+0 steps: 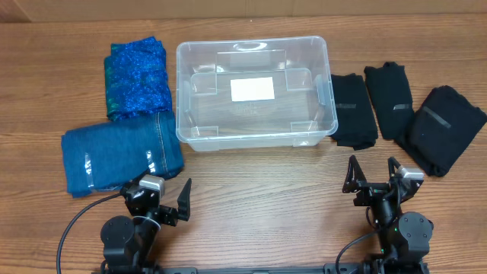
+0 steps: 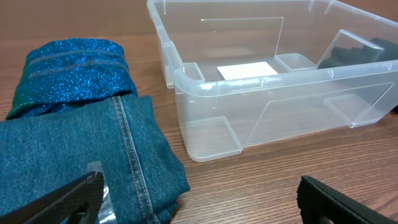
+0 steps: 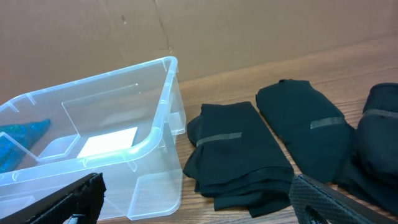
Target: Pack container
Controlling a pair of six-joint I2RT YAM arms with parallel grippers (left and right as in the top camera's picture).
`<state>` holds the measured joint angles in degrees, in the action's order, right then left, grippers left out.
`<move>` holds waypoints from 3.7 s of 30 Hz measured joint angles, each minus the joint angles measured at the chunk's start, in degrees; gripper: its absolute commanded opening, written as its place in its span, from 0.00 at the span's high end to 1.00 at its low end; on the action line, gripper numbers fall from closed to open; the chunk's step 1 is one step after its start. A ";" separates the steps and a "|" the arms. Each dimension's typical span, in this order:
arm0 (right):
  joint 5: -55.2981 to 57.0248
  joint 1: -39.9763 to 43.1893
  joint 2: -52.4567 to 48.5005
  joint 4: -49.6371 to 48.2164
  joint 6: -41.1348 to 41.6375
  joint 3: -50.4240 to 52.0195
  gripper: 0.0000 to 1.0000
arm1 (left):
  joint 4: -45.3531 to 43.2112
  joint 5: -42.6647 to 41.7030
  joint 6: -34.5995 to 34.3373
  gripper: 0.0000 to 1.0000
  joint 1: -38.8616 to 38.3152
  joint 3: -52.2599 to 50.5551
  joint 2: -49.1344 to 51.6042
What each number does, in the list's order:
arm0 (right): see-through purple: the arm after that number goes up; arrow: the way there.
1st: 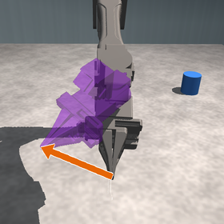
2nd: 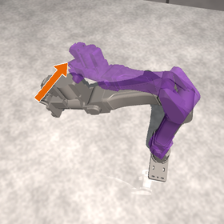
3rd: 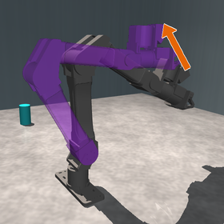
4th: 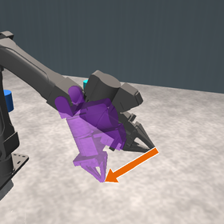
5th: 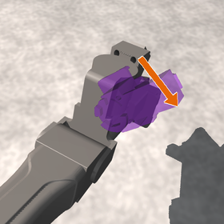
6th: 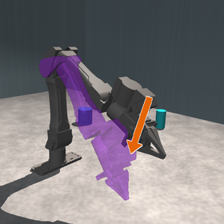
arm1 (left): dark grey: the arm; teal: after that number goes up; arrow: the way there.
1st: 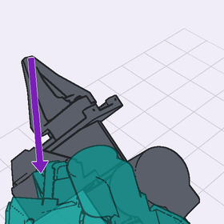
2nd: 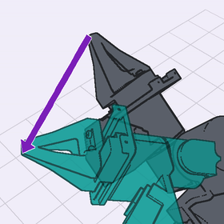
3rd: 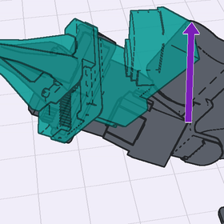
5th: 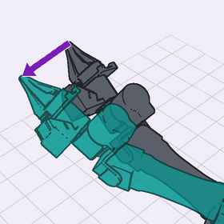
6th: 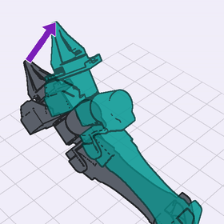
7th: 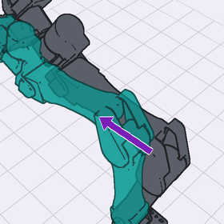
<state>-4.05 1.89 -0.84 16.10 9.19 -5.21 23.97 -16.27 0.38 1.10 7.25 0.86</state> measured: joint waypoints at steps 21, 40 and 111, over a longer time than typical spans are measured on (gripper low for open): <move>-0.02 0.00 0.00 0.00 0.00 0.00 0.00 | 0.00 0.00 0.00 0.00 0.00 0.00 0.00; -0.02 0.00 0.00 -0.02 0.02 0.00 0.00 | 0.00 -1.84 -4.87 0.00 0.00 0.00 0.00; -0.02 0.00 0.00 -0.02 0.00 0.15 0.00 | 12.33 -17.94 -3.39 0.96 45.11 58.36 107.34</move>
<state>-4.08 1.89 -0.84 16.08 9.19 -5.06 36.29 -34.22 -3.01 46.22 65.60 108.20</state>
